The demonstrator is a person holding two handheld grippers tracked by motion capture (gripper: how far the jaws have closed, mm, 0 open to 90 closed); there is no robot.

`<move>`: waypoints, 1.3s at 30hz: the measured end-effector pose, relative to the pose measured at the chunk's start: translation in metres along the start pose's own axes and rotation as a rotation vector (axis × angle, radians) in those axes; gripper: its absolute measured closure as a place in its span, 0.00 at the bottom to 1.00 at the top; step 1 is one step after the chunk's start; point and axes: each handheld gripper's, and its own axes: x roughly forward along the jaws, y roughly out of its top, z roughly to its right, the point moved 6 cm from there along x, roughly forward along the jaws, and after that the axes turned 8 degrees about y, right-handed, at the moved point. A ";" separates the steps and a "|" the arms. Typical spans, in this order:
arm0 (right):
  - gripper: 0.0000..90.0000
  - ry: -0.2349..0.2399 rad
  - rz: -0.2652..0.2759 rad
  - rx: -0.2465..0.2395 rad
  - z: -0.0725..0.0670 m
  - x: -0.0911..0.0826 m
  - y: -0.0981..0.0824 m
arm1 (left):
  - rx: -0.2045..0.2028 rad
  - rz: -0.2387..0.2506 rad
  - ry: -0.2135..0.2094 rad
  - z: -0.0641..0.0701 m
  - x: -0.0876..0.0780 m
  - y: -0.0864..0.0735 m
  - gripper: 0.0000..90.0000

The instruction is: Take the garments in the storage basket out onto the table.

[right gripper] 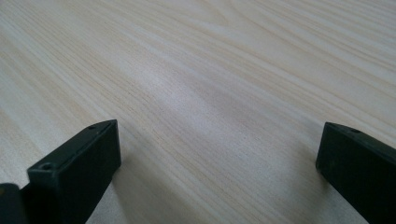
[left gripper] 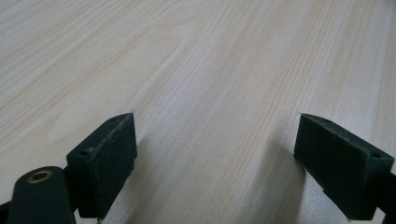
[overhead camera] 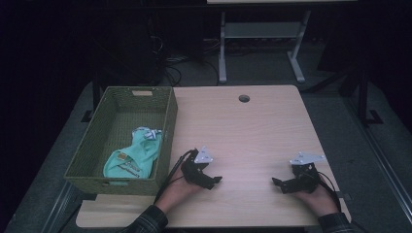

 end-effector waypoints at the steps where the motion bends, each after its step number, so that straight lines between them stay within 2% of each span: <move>1: 0.00 -0.002 0.001 -0.002 0.000 0.000 0.000 | 0.000 0.000 0.000 0.000 0.000 0.000 0.13; 12: 0.00 0.000 -0.001 -0.001 0.000 0.000 0.000 | -0.001 -0.001 -0.004 0.000 -0.001 0.000 0.14; 28: 0.00 0.000 -0.002 -0.001 0.000 0.000 0.000 | 0.016 -0.052 -0.007 0.000 -0.005 -0.001 0.14; 31: 0.00 0.000 -0.002 -0.001 0.000 0.000 0.000 | 0.017 -0.051 -0.017 0.000 -0.006 0.001 0.14; 39: 0.00 0.005 -0.003 -0.004 -0.001 0.000 0.000 | 0.016 -0.044 -0.010 -0.001 -0.011 0.003 0.14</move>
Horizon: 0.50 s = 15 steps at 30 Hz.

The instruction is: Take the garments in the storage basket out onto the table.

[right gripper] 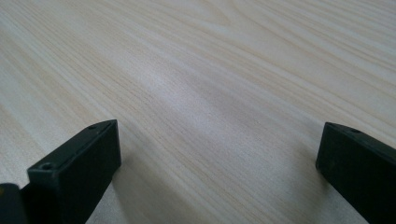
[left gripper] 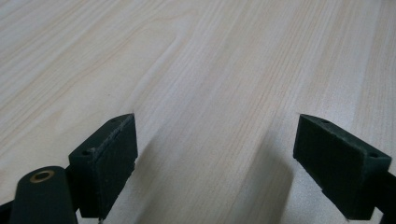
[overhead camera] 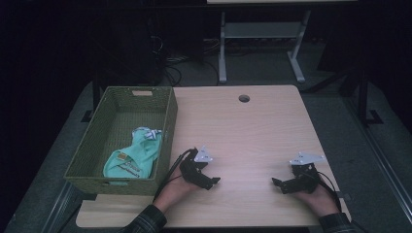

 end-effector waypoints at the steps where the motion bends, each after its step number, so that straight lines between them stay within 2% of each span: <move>1: 0.00 0.000 0.000 0.000 0.000 0.000 0.000 | 0.000 0.000 0.000 0.000 0.000 0.000 0.14; 15: 0.00 0.002 0.001 0.000 0.000 0.000 0.000 | -0.033 0.004 -0.004 -0.003 -0.005 0.002 0.14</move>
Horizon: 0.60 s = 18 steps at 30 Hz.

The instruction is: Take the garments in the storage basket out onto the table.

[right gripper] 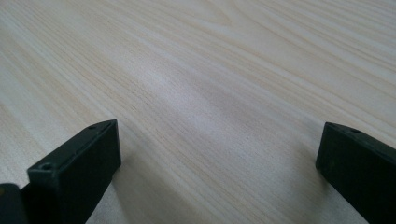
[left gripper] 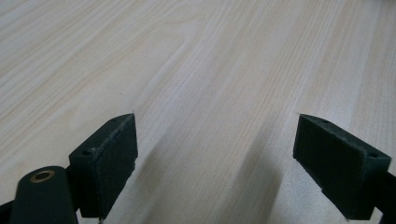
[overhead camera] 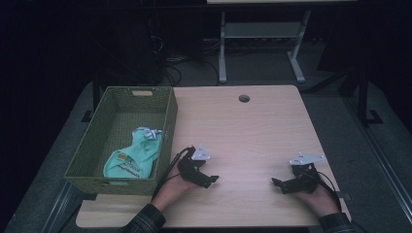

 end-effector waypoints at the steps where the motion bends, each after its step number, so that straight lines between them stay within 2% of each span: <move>1: 0.00 0.000 0.000 0.000 0.000 0.000 0.000 | 0.000 0.000 0.000 0.000 0.000 0.000 0.14; 6: 0.00 0.002 0.000 -0.002 0.000 0.000 0.000 | 0.009 0.002 0.000 -0.001 -0.002 0.001 0.14; 9: 0.00 0.002 0.000 -0.003 0.000 0.000 0.000 | -0.011 0.002 -0.002 -0.001 -0.002 0.002 0.14; 18: 0.00 0.002 0.000 -0.001 0.000 0.000 0.000 | -0.006 -0.002 0.003 -0.002 -0.004 0.004 0.14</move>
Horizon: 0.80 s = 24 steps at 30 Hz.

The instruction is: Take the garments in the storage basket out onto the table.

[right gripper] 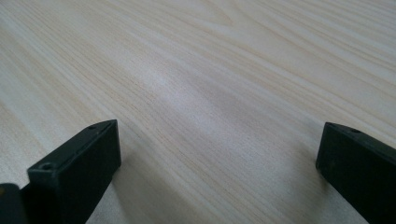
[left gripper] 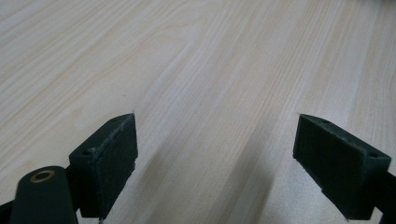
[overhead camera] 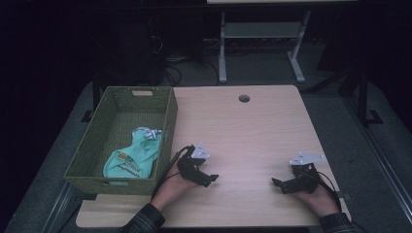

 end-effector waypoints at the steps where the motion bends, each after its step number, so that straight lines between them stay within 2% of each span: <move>1: 0.00 0.000 0.000 0.000 0.000 0.000 0.000 | 0.000 -0.003 -0.001 0.000 -0.001 0.000 0.14; 24: 0.00 0.000 -0.001 0.000 0.000 0.000 0.000 | -0.007 0.006 -0.008 -0.002 -0.010 0.009 0.15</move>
